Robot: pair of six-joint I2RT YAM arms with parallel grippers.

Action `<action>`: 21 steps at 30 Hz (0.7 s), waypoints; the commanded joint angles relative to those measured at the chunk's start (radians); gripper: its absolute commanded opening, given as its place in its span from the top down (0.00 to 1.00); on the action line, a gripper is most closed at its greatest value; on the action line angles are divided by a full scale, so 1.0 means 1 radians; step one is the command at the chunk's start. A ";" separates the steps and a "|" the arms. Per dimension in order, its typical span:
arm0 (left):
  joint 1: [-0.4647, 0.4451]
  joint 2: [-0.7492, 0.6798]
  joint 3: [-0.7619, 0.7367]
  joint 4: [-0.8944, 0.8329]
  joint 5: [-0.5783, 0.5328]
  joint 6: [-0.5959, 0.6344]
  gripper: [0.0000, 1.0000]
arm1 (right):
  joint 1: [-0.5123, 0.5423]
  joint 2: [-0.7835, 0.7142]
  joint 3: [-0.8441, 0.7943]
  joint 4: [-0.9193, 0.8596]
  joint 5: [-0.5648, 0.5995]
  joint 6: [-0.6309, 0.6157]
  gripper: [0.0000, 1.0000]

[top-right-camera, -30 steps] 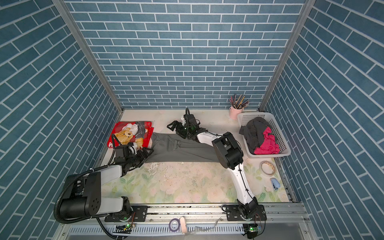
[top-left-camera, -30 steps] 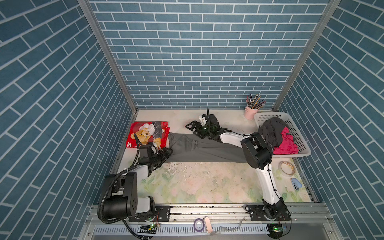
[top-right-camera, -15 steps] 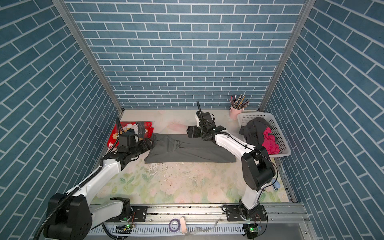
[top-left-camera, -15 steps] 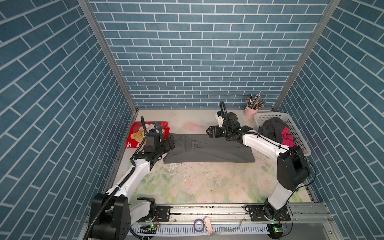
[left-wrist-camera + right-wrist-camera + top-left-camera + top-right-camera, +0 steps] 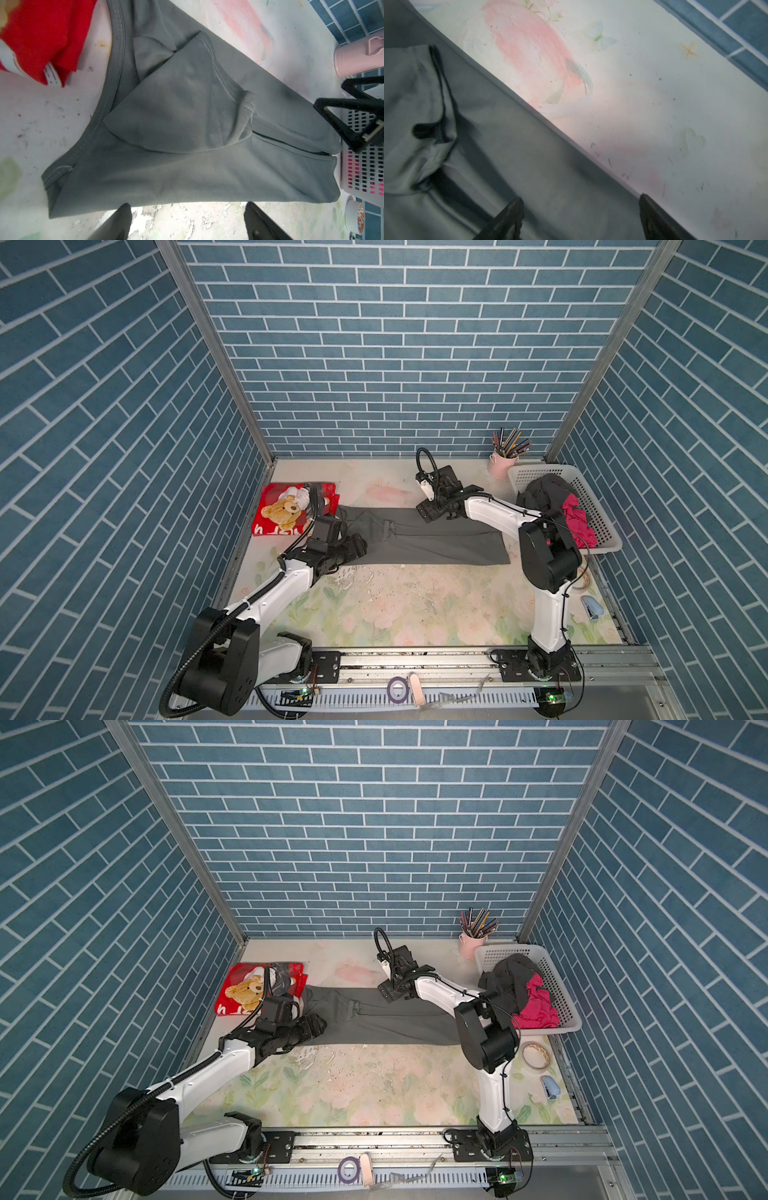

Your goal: Fold and stack the t-shirts

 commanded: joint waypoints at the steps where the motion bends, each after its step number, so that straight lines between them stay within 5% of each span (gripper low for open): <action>1: -0.006 -0.034 -0.026 0.005 0.004 -0.029 0.13 | 0.004 0.082 0.077 -0.067 -0.046 -0.150 0.15; 10: -0.006 -0.034 -0.062 0.034 0.028 -0.025 0.13 | 0.008 0.237 0.212 -0.202 -0.177 -0.249 0.31; 12: -0.006 -0.021 -0.054 0.036 0.029 -0.021 0.13 | 0.006 0.268 0.241 -0.233 -0.201 -0.250 0.40; 17: -0.006 0.011 -0.019 0.030 0.049 -0.011 0.13 | -0.024 0.314 0.304 -0.281 -0.281 -0.211 0.81; 21: -0.007 0.006 0.002 0.023 0.053 -0.006 0.13 | -0.065 0.319 0.325 -0.247 -0.272 -0.149 0.89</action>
